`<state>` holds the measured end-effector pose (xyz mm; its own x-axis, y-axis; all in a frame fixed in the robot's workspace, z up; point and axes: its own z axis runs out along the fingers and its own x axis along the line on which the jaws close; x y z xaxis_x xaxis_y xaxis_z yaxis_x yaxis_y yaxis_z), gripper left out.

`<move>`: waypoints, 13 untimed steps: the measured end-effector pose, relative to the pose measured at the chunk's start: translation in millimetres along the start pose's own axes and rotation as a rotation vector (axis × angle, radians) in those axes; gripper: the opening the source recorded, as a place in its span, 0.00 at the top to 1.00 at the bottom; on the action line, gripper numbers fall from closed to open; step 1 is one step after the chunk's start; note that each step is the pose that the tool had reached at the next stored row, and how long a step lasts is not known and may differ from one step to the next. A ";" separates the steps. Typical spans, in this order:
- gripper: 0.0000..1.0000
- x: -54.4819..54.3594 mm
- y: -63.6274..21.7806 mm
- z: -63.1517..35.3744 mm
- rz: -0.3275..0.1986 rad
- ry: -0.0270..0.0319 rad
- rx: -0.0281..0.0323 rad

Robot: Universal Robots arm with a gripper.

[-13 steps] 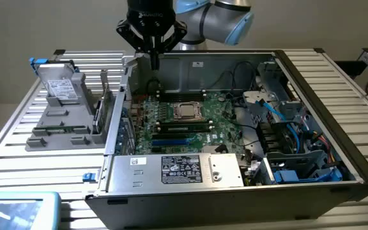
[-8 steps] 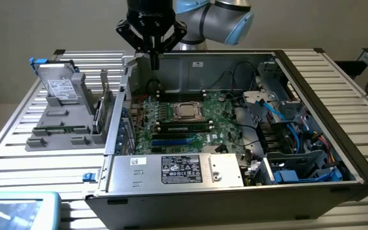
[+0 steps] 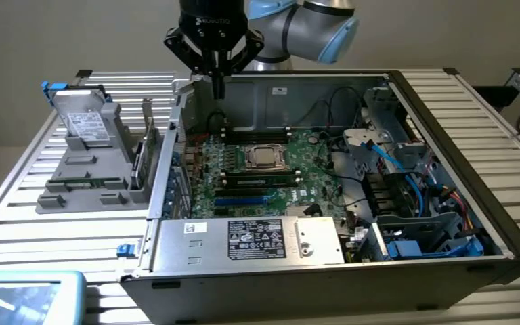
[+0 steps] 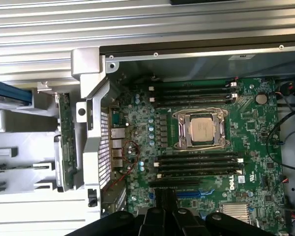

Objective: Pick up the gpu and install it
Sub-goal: 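Reach for the gpu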

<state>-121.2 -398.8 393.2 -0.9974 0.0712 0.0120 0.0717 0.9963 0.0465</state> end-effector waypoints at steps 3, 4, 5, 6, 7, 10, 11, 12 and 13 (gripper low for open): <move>0.88 4.0 -0.3 0.0 0.000 -0.0043 -0.0002; 0.88 7.1 -0.5 0.1 0.000 -0.0053 -0.0005; 0.88 10.6 -0.8 0.1 0.000 -0.0060 -0.0005; 0.88 14.3 -1.0 0.2 0.000 -0.0066 -0.0005; 0.88 18.6 -1.4 0.2 0.000 -0.0072 -0.0005; 0.88 31.4 -2.3 0.5 0.000 -0.0089 -0.0007; 0.88 35.8 -2.6 0.6 0.000 -0.0094 -0.0007; 0.88 40.6 -2.9 0.7 0.000 -0.0100 -0.0008; 0.88 45.0 -3.3 0.7 0.000 -0.0105 -0.0008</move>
<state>-166.4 -398.8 392.9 -0.9974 0.0714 0.0015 0.0714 0.9963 0.0473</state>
